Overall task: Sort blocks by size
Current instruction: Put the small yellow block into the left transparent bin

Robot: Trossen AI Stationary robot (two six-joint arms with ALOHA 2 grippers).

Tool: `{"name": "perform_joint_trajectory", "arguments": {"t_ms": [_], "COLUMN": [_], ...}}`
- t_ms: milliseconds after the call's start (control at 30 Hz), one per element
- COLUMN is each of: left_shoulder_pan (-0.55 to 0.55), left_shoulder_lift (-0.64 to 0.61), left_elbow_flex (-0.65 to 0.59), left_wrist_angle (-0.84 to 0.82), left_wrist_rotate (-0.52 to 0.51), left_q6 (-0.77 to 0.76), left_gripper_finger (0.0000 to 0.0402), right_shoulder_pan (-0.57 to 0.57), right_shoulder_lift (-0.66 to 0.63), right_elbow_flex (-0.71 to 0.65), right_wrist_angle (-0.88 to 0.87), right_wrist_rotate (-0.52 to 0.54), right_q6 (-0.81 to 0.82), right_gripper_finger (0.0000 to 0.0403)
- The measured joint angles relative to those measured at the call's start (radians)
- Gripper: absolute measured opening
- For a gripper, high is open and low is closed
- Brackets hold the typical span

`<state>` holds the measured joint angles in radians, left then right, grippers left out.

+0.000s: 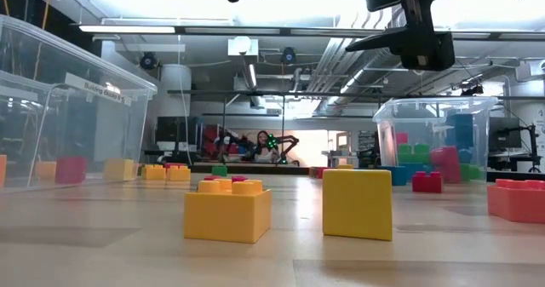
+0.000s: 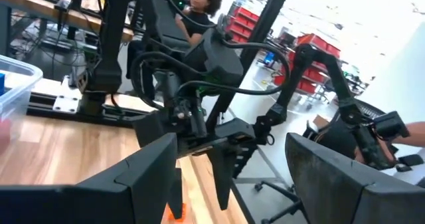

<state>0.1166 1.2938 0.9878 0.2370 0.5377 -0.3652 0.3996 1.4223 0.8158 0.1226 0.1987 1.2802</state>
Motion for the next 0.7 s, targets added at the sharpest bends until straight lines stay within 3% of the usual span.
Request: {"name": "perform_joint_trajectory", "arguments": {"t_ms": [233,700], "left_shoulder_pan": [-0.014,-0.006], "left_shoulder_lift": [0.0,0.0], "left_elbow_flex": [0.0,0.0], "left_wrist_angle": [0.0,0.0], "left_wrist_rotate": [-0.051,-0.054], "left_q6": [0.0,0.009], "left_gripper_finger": [0.0266,0.0266], "right_shoulder_pan": [0.0,0.0], "right_shoulder_lift": [0.0,0.0], "right_elbow_flex": [0.0,0.0], "right_wrist_angle": [0.003,0.002], "right_wrist_rotate": [-0.017,-0.017], "right_q6": [-0.026,-0.05], "right_gripper_finger": [0.0328,0.0328]}}
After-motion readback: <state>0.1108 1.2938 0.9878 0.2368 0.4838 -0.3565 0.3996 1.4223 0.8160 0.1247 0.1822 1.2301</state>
